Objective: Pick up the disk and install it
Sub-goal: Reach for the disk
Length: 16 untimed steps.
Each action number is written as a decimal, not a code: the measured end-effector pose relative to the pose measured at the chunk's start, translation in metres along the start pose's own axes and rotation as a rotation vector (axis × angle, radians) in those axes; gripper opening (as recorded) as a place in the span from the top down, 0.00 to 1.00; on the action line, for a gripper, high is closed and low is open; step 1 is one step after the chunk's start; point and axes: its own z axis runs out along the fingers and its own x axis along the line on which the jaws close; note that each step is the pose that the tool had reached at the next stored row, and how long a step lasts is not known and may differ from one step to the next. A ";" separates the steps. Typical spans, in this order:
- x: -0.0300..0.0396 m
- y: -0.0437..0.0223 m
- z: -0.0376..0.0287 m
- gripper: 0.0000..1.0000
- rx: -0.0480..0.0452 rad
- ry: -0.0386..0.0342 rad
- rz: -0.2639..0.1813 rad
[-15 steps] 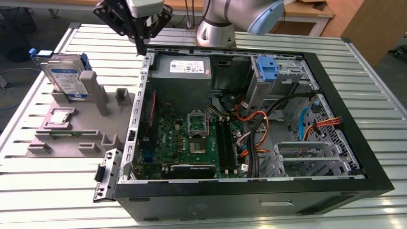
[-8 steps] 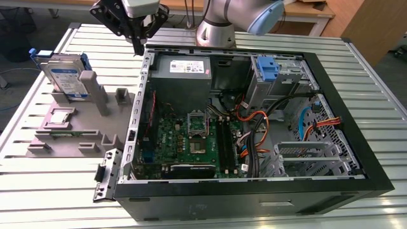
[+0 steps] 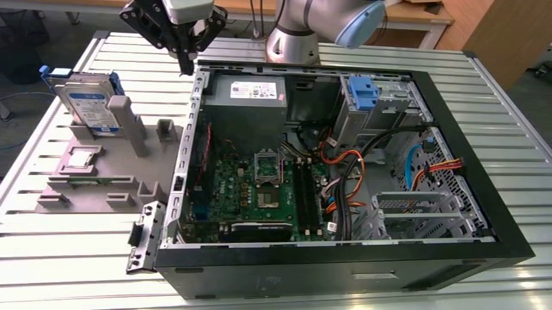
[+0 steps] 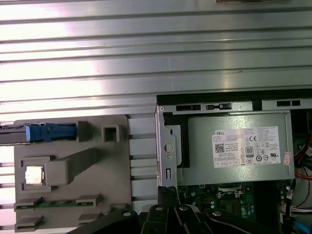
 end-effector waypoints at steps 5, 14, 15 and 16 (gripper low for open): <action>0.0011 -0.0001 0.0000 0.90 0.0000 0.0000 0.000; 0.0028 -0.0002 0.0001 0.90 0.0000 0.0001 0.000; 0.0030 -0.0002 0.0001 0.90 0.0000 0.0001 0.000; 0.0032 -0.0003 0.0001 0.90 0.0000 0.0001 0.000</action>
